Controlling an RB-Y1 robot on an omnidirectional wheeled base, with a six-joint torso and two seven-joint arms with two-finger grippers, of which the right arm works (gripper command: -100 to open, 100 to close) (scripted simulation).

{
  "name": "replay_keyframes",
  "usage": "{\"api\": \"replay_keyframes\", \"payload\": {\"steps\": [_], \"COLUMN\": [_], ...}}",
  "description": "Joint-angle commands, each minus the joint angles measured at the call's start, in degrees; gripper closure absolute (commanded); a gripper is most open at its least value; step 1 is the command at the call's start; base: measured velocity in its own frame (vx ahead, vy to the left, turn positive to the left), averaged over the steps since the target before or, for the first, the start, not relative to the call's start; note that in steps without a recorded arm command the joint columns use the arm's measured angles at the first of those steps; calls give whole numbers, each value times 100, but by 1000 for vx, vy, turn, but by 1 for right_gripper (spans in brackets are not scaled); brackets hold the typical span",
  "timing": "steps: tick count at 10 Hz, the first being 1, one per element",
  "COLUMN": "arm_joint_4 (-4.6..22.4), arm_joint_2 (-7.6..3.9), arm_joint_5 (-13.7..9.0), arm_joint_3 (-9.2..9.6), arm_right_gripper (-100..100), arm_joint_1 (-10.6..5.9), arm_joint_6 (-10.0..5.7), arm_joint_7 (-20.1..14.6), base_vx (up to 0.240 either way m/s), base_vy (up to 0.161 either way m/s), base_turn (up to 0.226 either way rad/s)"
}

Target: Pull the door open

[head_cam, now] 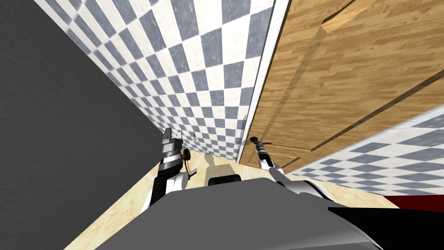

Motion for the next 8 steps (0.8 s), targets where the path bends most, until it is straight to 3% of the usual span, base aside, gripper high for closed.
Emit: {"api": "replay_keyframes", "payload": {"steps": [1,8], "arm_joint_4": [-17,-132], "arm_joint_2": [-35,-282], "arm_joint_5": [35,280], "arm_joint_3": [68,548], "arm_right_gripper": [100,100], "arm_joint_1": [18,141], "arm_joint_6": [-18,-140], "arm_joint_7": [-74,-593], "base_vx": [-156,-250], "base_vy": [-10,-62], "base_turn": [80,129]}}
